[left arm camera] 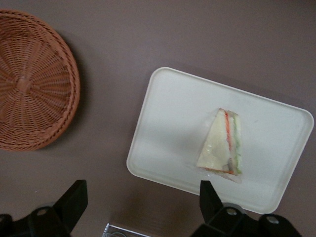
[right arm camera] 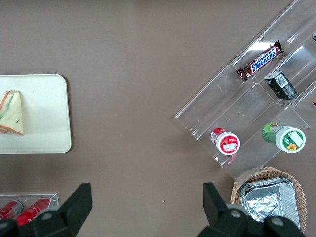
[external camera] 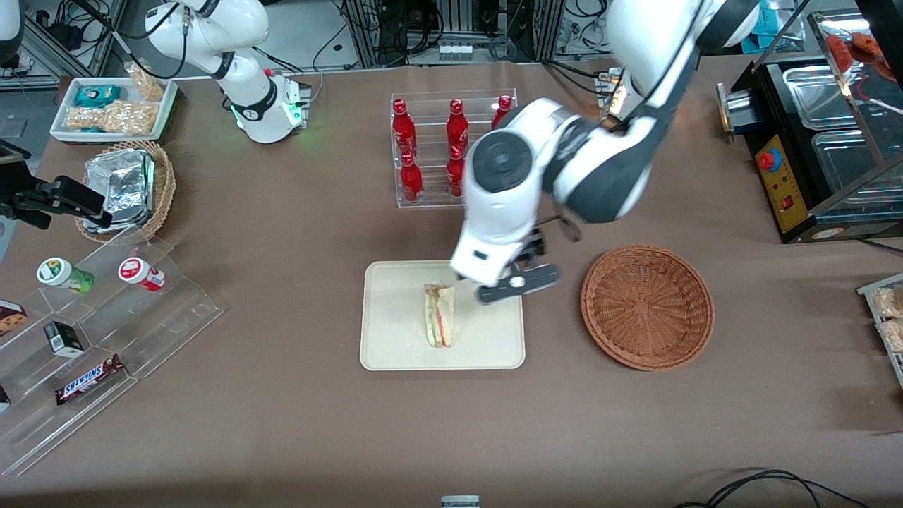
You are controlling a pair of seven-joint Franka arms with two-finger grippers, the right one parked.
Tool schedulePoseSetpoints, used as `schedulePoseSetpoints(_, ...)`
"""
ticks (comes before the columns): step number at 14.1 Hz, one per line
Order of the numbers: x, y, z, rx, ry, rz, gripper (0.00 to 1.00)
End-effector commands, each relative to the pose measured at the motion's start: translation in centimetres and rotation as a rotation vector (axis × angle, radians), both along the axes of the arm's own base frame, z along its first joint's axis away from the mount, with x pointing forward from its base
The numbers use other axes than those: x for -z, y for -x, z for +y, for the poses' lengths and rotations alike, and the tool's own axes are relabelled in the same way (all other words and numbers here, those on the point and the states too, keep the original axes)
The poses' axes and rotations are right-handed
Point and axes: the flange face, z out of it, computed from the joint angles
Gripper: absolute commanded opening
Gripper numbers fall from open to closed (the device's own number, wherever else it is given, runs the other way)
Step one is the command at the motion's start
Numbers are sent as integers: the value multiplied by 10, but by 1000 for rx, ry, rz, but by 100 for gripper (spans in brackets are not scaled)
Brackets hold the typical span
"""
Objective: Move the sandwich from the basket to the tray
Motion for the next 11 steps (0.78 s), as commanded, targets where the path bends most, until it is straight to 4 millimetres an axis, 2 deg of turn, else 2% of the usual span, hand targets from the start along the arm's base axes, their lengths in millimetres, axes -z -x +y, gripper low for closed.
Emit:
schedulePoseSetpoints(1, 16, 0, 67, -57, -55, 58, 100)
schedulePoseSetpoints(2, 21, 8, 84, -71, -67, 75, 100)
schedulePoseSetpoints(4, 21, 8, 133, -133, -79, 84, 100)
schedulePoseSetpoints(7, 0, 13, 204, -45, -77, 130, 100)
schedulePoseSetpoints(11, -32, 26, 271, 38, -55, 186, 100)
